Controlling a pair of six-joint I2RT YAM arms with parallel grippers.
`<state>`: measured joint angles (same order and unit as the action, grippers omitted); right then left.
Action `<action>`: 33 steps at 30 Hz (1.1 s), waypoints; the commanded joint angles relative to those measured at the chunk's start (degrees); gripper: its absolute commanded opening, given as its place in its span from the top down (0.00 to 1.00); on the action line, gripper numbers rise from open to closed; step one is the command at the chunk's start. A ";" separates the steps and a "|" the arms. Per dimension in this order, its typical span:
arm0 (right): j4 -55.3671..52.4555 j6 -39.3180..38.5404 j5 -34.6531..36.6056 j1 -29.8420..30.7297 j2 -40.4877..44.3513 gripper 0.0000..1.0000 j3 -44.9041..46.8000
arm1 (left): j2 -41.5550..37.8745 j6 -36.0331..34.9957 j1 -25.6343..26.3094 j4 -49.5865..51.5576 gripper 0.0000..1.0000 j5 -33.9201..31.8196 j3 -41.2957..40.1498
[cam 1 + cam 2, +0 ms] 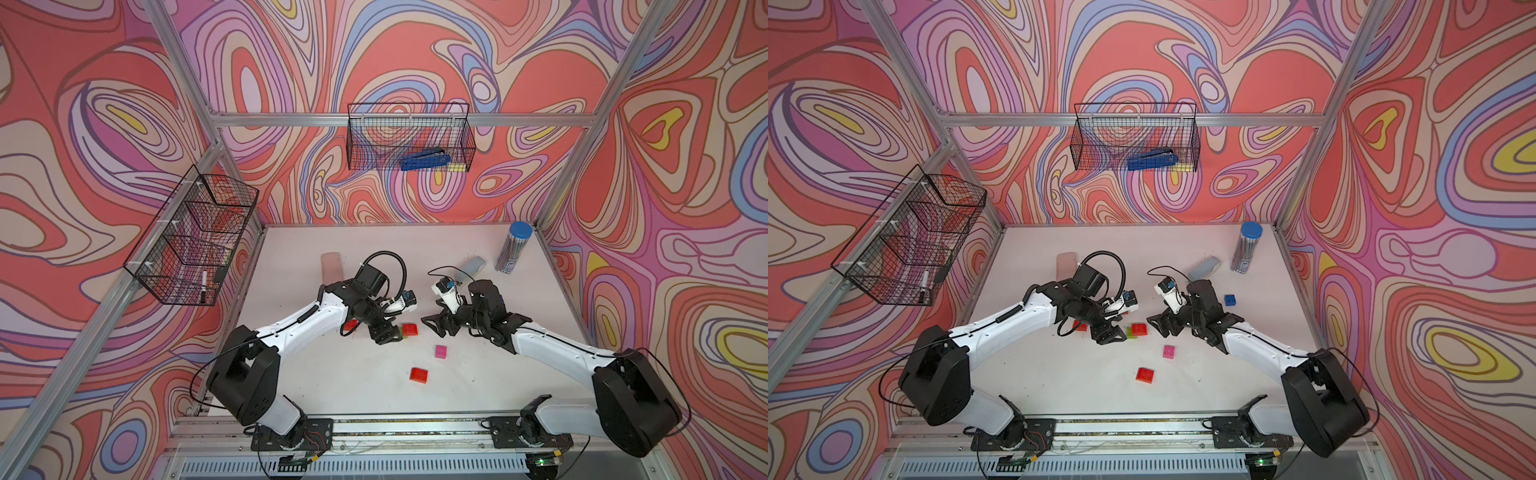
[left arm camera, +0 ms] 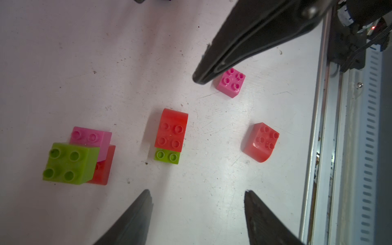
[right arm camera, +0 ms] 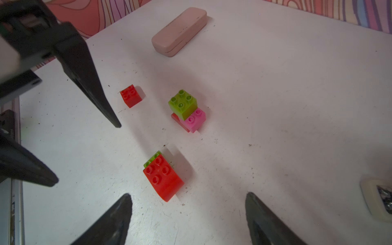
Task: Assemble the letter s with lego
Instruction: Pick up the lego brick from the center of the board.
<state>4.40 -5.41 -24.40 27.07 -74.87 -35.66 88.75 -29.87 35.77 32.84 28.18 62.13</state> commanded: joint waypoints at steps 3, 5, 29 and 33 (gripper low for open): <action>4.03 9.29 2.89 -1.51 3.33 0.12 3.41 | 3.16 -2.50 1.53 -4.03 0.33 -2.87 1.42; 4.48 11.05 2.73 -2.10 4.34 0.10 4.35 | 4.53 -3.27 2.13 -5.21 0.33 -3.87 1.42; 7.99 20.96 2.52 -2.77 9.83 0.08 12.88 | 13.85 -7.05 4.57 -10.05 0.42 -7.93 2.95; 8.62 21.71 2.52 -2.72 10.09 0.08 13.49 | 15.69 -7.44 4.99 -8.57 0.44 -8.39 4.69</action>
<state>11.25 15.18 -22.02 24.69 -65.63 -23.00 102.96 -35.57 40.27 23.64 20.08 64.73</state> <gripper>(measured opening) 0.922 0.567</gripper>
